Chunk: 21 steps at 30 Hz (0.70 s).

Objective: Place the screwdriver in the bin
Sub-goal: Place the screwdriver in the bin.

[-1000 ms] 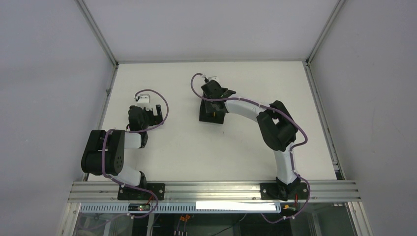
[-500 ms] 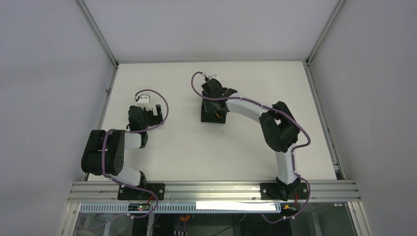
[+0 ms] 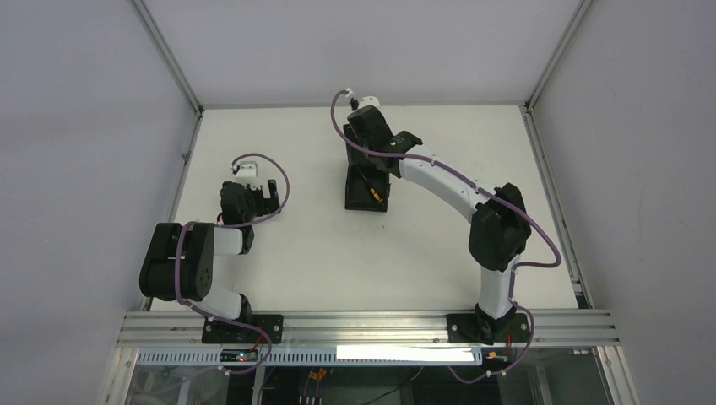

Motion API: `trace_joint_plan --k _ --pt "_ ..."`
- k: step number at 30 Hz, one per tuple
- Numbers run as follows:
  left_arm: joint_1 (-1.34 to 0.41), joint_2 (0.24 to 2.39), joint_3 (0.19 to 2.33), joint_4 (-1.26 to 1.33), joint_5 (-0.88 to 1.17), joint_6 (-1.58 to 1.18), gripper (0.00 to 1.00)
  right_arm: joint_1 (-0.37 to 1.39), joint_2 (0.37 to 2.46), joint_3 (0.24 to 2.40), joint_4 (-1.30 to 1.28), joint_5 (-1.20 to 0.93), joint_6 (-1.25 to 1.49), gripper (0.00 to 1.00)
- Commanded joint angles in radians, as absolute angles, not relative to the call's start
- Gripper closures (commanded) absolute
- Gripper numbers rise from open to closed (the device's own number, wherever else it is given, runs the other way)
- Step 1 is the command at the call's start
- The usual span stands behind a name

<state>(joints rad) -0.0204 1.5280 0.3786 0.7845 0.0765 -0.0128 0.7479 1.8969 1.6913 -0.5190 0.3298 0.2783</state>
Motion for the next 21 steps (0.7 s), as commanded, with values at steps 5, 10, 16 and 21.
trace_joint_plan --k 5,10,16,21 --pt "-0.029 1.508 0.379 0.812 0.056 -0.017 0.01 0.753 1.81 1.841 -0.574 0.371 0.197 0.29" --pt "-0.028 1.507 0.379 0.812 0.056 -0.017 0.01 0.753 1.783 1.884 -0.575 0.412 0.159 0.03" --pt "-0.029 1.508 0.379 0.811 0.056 -0.017 0.01 0.753 1.758 1.945 -0.569 0.422 0.094 0.01" --pt "-0.029 1.508 0.379 0.812 0.056 -0.017 0.01 0.752 1.745 1.976 -0.564 0.426 0.057 0.01"
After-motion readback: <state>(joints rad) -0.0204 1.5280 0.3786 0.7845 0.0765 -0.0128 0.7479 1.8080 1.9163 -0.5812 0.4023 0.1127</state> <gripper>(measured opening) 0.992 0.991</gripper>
